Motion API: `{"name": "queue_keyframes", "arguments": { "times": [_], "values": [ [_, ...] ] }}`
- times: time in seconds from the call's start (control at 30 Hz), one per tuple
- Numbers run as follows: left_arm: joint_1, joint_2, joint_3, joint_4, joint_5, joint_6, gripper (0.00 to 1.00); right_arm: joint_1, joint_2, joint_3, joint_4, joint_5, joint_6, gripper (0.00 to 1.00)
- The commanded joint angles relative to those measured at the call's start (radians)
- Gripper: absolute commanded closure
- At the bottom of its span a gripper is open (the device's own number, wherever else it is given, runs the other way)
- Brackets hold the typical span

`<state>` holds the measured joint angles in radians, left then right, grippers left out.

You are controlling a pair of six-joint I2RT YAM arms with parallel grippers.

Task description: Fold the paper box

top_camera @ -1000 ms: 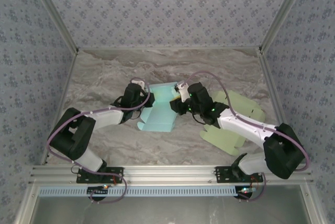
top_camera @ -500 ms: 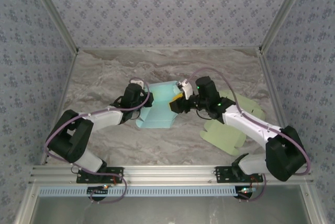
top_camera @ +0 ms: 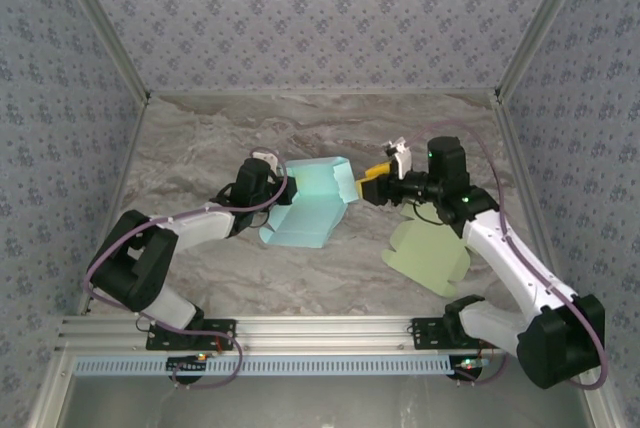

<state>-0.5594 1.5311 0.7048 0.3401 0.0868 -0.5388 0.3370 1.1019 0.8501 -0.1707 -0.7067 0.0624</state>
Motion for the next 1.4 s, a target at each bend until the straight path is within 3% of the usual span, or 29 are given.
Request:
{"name": "queue_keyframes", "arguments": {
  "times": [0.0, 0.5, 0.6, 0.77, 1.37],
  "values": [
    [-0.005, -0.042, 0.039, 0.017, 0.037, 0.019, 1.0, 0.002, 0.046, 0.023, -0.065, 0.086, -0.009, 0.49],
    [-0.009, -0.018, 0.055, 0.013, 0.046, 0.005, 1.0, 0.153, 0.231, 0.091, 0.047, 0.264, 0.002, 0.73],
    [-0.012, -0.016, 0.056, 0.002, 0.018, -0.004, 1.0, 0.2, 0.247, 0.089, 0.068, 0.362, 0.005, 0.76],
    [-0.013, -0.018, 0.054, -0.011, -0.025, -0.015, 1.0, 0.274, 0.254, 0.047, 0.16, 0.63, 0.068, 0.72],
    [-0.084, -0.043, 0.066, -0.141, -0.232, -0.073, 1.0, 0.386, 0.509, 0.16, 0.3, 0.99, 0.05, 0.71]
  ]
}}
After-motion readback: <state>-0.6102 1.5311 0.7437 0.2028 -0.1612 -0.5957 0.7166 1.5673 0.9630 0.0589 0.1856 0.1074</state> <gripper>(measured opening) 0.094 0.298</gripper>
